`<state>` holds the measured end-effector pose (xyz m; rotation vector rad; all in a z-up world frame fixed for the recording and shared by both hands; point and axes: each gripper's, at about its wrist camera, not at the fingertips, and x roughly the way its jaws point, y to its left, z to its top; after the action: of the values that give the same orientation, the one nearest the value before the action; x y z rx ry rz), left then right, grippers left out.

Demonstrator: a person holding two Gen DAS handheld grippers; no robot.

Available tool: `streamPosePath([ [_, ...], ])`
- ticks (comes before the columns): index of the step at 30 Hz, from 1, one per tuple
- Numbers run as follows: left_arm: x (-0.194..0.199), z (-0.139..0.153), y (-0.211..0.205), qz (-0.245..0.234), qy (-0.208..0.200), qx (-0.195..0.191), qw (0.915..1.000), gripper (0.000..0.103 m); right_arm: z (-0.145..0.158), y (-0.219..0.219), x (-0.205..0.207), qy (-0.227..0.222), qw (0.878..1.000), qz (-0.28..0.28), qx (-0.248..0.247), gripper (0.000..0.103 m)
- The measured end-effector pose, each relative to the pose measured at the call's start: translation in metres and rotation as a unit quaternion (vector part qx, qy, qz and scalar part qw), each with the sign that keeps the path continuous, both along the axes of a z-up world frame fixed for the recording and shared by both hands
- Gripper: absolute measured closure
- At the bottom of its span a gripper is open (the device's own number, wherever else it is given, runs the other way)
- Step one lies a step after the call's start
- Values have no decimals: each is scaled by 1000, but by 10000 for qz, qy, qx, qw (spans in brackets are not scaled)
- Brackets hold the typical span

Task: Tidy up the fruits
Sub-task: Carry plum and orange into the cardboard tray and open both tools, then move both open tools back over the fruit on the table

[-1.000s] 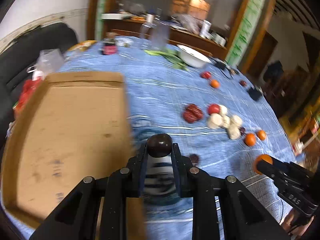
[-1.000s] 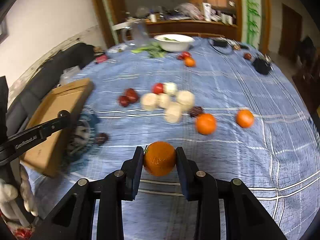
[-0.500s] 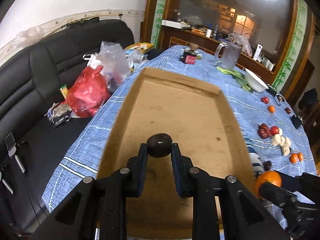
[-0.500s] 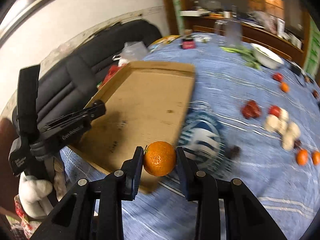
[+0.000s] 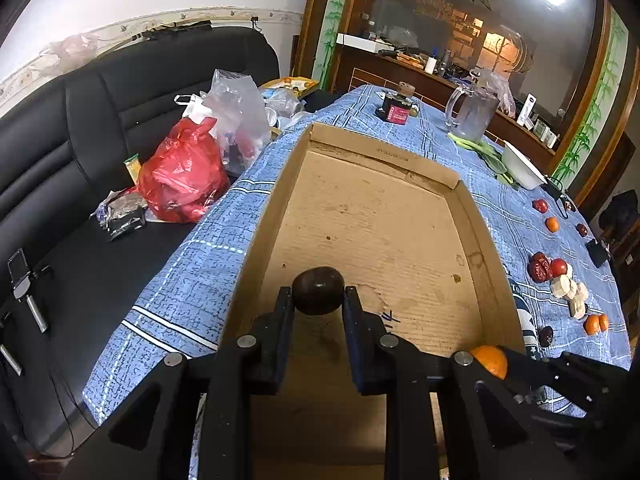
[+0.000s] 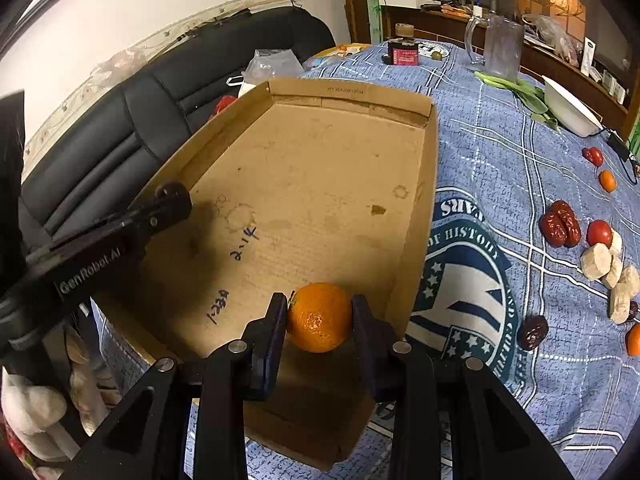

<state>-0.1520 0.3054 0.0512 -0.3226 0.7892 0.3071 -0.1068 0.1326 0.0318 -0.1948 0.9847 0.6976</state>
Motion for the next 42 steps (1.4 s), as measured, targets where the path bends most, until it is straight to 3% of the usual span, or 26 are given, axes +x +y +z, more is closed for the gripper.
streamPosePath([
  [6, 0, 2, -2, 51, 111, 43, 9999, 74, -1, 5, -6, -193, 9997, 34, -135, 66],
  [8, -4, 5, -1, 119, 97, 47, 9999, 57, 0, 3, -6, -93, 9999, 35, -39, 60],
  [13, -15, 22, -4, 199, -79, 210, 9995, 47, 12, -6, -14, -96, 9996, -12, 254, 54],
  [21, -37, 60, -24, 118, -489, 514, 9974, 37, 39, -30, -35, -321, 9977, -83, 584, 54],
  [23, -42, 70, -31, 40, -604, 537, 9967, 36, 45, -41, -39, -408, 9969, -153, 654, 50],
  [28, -56, 91, -56, -283, -896, 592, 9938, 25, 62, -91, -43, -712, 9921, -570, 857, 35],
  [33, -47, 93, -91, -716, -868, 701, 9912, 22, 55, -175, -33, -779, 9832, -1384, 895, 32],
  [38, -12, 67, -138, -1356, -455, 657, 9875, 22, 29, -253, -4, -413, 9690, -2282, 853, 32],
  [42, 16, 38, -171, -1757, -24, 562, 9828, 22, 14, -294, 15, -265, 9608, -2659, 742, 32],
])
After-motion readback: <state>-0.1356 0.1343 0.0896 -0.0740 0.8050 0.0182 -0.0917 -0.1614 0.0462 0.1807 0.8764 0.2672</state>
